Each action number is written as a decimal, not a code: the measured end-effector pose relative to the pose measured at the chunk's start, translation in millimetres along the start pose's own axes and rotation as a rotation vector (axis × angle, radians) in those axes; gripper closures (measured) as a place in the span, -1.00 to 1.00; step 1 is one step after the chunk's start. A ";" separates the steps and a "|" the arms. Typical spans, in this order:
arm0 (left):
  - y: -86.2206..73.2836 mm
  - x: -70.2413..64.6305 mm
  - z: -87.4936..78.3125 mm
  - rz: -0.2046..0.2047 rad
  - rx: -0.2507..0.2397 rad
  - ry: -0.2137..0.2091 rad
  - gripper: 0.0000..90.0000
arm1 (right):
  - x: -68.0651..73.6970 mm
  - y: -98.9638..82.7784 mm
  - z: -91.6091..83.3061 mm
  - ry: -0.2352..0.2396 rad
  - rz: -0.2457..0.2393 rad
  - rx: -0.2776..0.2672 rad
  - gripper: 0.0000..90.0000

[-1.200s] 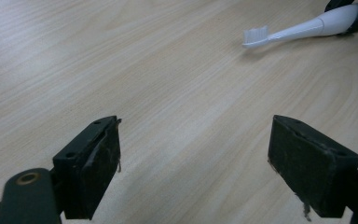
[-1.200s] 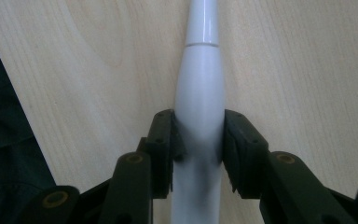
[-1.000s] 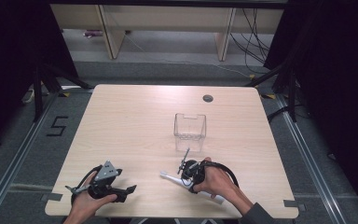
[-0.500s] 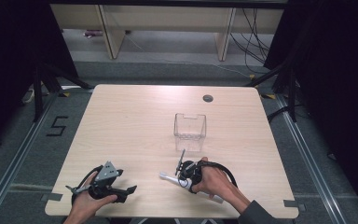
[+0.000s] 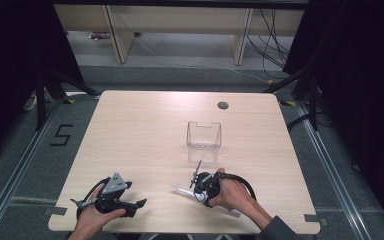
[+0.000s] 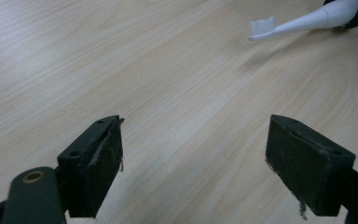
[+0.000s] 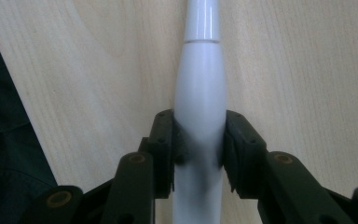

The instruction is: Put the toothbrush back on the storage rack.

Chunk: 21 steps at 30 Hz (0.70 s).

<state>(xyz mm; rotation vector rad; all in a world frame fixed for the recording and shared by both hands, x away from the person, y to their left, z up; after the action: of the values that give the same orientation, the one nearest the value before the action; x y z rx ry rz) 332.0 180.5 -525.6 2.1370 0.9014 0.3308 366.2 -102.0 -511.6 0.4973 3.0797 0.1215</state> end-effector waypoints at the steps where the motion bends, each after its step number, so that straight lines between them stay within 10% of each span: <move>1: 0.0 0.0 0.0 0.000 0.000 0.000 -0.59 | 0.2 -1.2 -1.2 0.005 0.010 -0.003 0.48; 14: 0.4 -1.1 0.3 -0.018 -0.012 -0.008 -0.59 | -4.2 -14.9 -33.8 -0.002 0.079 -0.176 0.48; 21: -0.2 -1.0 0.5 -0.018 -0.002 -0.007 -0.59 | -15.1 -23.0 -54.7 0.002 0.101 -0.364 0.48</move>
<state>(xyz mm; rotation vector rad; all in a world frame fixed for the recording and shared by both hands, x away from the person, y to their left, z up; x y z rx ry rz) 331.5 179.6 -526.1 2.1263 0.9150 0.3149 371.6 -132.6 -458.8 0.6272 2.9303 0.6674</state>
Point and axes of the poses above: each handheld gripper's, and its own axes: z roughly forward along the jaws, y roughly out of its top, x roughly to its left, the point moved 4 cm from there along z, roughly forward along the jaws, and after that the axes turned 1 degree about x, right-handed, at the moved point
